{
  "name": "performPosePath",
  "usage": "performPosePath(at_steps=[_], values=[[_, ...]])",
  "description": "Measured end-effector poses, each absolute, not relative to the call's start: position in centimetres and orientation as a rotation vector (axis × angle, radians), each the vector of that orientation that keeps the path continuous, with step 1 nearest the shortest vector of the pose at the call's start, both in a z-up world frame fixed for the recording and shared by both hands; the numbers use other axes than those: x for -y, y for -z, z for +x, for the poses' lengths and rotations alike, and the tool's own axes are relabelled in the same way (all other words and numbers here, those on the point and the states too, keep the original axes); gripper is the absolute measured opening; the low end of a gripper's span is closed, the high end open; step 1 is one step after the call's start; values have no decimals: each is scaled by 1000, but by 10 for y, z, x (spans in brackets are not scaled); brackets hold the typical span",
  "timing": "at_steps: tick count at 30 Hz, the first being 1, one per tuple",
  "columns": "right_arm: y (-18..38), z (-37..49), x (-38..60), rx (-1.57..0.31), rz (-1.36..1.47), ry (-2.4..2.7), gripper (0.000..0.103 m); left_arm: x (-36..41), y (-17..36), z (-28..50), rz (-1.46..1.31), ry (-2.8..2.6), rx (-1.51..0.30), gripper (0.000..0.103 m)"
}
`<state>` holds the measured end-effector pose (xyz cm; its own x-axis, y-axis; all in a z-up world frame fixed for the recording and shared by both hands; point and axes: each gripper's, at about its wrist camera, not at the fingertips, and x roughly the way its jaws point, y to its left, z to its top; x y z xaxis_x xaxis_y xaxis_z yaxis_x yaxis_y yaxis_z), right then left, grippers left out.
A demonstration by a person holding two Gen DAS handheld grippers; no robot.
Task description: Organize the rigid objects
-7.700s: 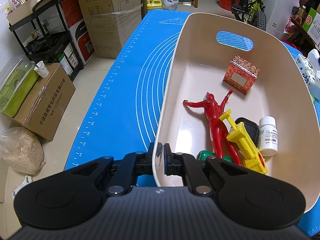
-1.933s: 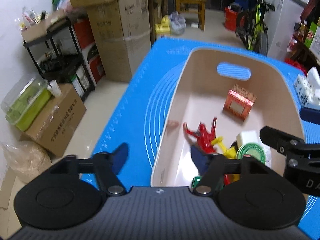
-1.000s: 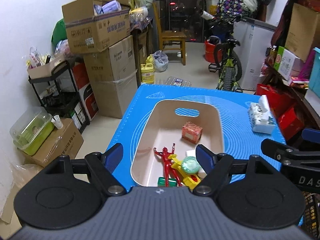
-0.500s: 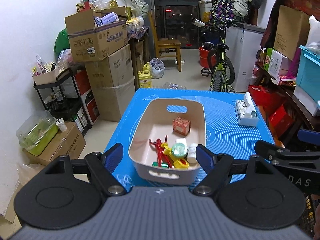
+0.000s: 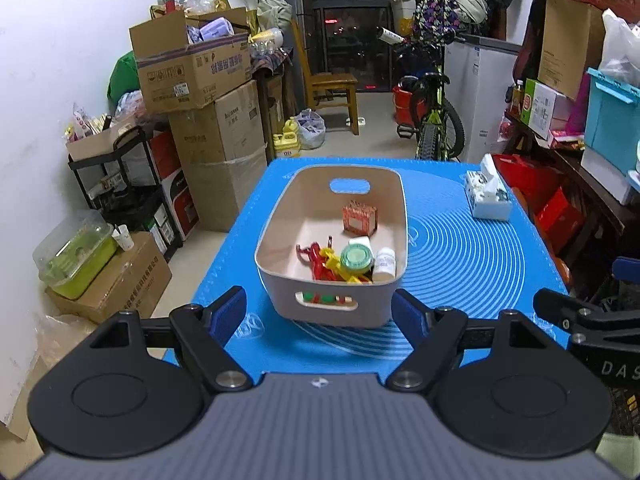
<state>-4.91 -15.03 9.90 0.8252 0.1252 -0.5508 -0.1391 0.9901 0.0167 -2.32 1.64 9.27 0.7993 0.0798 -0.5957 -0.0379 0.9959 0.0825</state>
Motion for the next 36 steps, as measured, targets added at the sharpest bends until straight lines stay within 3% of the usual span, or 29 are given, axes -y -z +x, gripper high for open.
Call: performPosePath(at_steps=[19, 36], values=[[-43, -76, 140, -583, -56, -152, 99, -14, -23, -39, 67, -33, -695, 80], [-30, -70, 141, -607, -29, -151, 99, -18, -7, -36, 68, -37, -700, 80]])
